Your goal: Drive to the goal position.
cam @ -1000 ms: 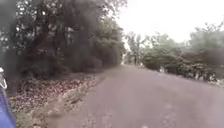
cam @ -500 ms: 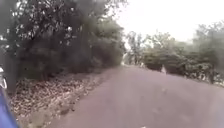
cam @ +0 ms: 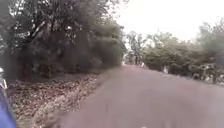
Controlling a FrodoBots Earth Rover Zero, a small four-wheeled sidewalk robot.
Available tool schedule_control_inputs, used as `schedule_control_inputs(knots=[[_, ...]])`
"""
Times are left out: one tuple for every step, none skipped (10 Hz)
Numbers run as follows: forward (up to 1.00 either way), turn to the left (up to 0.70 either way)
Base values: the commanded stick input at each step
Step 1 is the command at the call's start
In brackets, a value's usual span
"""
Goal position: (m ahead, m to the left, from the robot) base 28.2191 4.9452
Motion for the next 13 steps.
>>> schedule_control_inputs(knots=[[0.7, -0.29], [0.7, -0.29], [0.7, -0.2], [0.7, -0.06], [0.7, -0.01], [0.7, -0.01], [0.7, -0.01], [0.7, -0.01], [0.7, -0.01], [0.7, -0.01], [0.7, -0.01], [0.7, -0.01], [0.7, -0.01]])
